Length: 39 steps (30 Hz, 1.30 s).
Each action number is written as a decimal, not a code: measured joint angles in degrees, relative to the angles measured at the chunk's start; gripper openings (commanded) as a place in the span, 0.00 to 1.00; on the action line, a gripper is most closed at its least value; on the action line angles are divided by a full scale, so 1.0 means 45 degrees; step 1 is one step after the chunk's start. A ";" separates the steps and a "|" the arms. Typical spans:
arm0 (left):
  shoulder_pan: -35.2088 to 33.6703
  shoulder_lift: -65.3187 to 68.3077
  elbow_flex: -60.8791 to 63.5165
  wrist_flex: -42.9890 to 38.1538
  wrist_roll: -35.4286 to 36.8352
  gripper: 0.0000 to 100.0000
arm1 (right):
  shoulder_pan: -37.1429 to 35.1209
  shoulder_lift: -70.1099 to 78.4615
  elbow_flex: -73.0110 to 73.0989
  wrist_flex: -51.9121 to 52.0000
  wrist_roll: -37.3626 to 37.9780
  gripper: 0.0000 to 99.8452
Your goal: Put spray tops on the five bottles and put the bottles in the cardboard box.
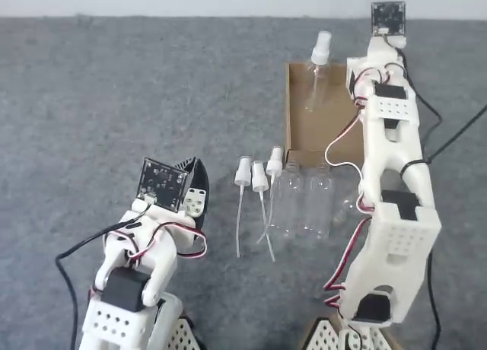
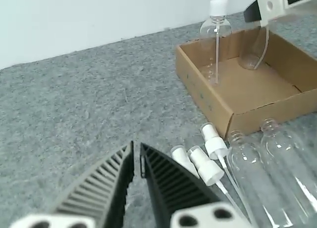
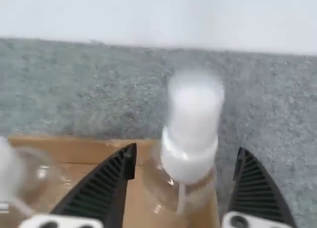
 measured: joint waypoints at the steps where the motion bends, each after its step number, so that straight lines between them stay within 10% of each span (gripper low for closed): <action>1: 0.0000 0.0000 0.0000 0.0000 0.0000 0.01 | -0.0078 -0.0254 -0.0156 0.0274 0.0000 0.25; 25: 0.0000 0.0000 0.0000 0.0000 0.0000 0.01 | -0.0391 -0.7600 0.0078 1.3929 -0.1074 0.13; 39: 0.0000 0.0000 0.0000 0.0000 0.0000 0.01 | -0.0195 -1.0823 0.9905 0.9514 -0.1895 0.20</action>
